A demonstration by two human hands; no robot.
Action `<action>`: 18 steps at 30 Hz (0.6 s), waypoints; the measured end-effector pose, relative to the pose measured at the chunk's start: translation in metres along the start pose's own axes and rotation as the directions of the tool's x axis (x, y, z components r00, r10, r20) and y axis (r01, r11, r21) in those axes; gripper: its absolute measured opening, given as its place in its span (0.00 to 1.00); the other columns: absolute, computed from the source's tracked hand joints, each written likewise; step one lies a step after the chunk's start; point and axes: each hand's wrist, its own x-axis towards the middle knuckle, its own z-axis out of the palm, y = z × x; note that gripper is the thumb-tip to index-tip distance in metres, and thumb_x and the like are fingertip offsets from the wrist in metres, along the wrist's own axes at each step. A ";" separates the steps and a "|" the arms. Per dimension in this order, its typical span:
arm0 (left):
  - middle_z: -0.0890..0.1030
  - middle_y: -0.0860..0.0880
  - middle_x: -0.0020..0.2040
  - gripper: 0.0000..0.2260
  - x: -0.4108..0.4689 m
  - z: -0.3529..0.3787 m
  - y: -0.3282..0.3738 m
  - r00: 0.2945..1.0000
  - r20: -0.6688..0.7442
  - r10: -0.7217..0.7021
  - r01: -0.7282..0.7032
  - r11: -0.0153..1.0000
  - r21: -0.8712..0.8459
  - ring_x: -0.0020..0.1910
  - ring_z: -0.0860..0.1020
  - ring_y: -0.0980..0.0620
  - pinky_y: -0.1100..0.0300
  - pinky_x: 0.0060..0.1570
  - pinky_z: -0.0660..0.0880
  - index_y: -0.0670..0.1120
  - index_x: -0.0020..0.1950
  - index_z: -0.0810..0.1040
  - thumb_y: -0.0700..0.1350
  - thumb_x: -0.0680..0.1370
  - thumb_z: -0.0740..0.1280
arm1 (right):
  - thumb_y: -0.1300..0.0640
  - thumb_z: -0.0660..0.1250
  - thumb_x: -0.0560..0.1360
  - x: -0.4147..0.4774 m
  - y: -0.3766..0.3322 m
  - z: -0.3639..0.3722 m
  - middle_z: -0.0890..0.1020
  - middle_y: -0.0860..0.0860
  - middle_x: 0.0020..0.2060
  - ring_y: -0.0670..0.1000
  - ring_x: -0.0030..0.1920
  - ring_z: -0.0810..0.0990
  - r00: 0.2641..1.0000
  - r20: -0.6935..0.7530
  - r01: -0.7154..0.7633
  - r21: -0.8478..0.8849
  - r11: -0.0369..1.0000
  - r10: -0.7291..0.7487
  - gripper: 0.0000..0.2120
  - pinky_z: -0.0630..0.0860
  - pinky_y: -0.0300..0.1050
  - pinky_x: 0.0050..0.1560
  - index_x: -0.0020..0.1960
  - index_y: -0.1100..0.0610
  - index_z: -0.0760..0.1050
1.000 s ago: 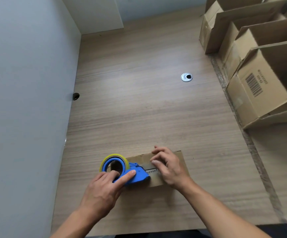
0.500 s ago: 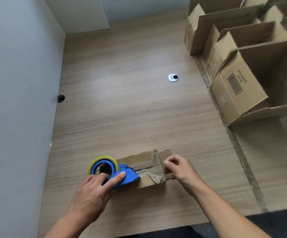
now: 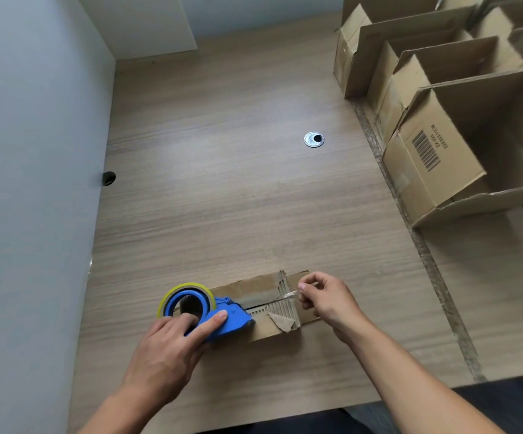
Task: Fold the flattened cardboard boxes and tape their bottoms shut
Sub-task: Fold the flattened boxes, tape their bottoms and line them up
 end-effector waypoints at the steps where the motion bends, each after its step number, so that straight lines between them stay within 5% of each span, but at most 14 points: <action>1: 0.77 0.54 0.42 0.21 0.000 -0.001 0.000 1.000 0.003 0.001 -0.001 1.000 0.004 0.35 0.76 0.49 0.60 0.45 0.65 0.60 0.73 0.66 0.59 0.84 0.43 | 0.64 0.67 0.78 -0.001 0.002 0.000 0.80 0.53 0.31 0.47 0.30 0.76 1.000 0.005 -0.005 -0.009 1.000 0.005 0.07 0.69 0.32 0.27 0.42 0.58 0.78; 6: 0.77 0.54 0.42 0.21 0.001 -0.002 0.001 1.000 0.016 -0.009 0.009 1.000 0.003 0.35 0.76 0.49 0.60 0.44 0.65 0.61 0.73 0.66 0.59 0.84 0.43 | 0.63 0.68 0.78 0.001 0.015 0.005 0.81 0.51 0.31 0.49 0.31 0.78 0.999 0.016 -0.048 -0.022 0.999 0.049 0.08 0.75 0.45 0.38 0.40 0.55 0.79; 13: 0.77 0.54 0.43 0.20 0.000 -0.002 0.002 1.000 0.011 -0.003 0.003 1.000 -0.004 0.35 0.76 0.49 0.60 0.45 0.65 0.60 0.73 0.66 0.58 0.84 0.44 | 0.62 0.68 0.78 0.000 0.013 0.002 0.81 0.51 0.31 0.47 0.30 0.77 1.000 -0.023 0.003 -0.029 1.000 -0.003 0.06 0.71 0.34 0.30 0.42 0.57 0.79; 18: 0.77 0.54 0.42 0.20 0.000 -0.003 0.002 1.000 0.004 -0.002 0.002 1.000 -0.003 0.35 0.76 0.49 0.60 0.44 0.65 0.60 0.73 0.67 0.59 0.84 0.45 | 0.62 0.68 0.78 0.007 0.014 0.005 0.82 0.50 0.30 0.49 0.31 0.77 1.000 -0.001 0.000 -0.076 0.997 0.000 0.08 0.72 0.40 0.34 0.41 0.55 0.79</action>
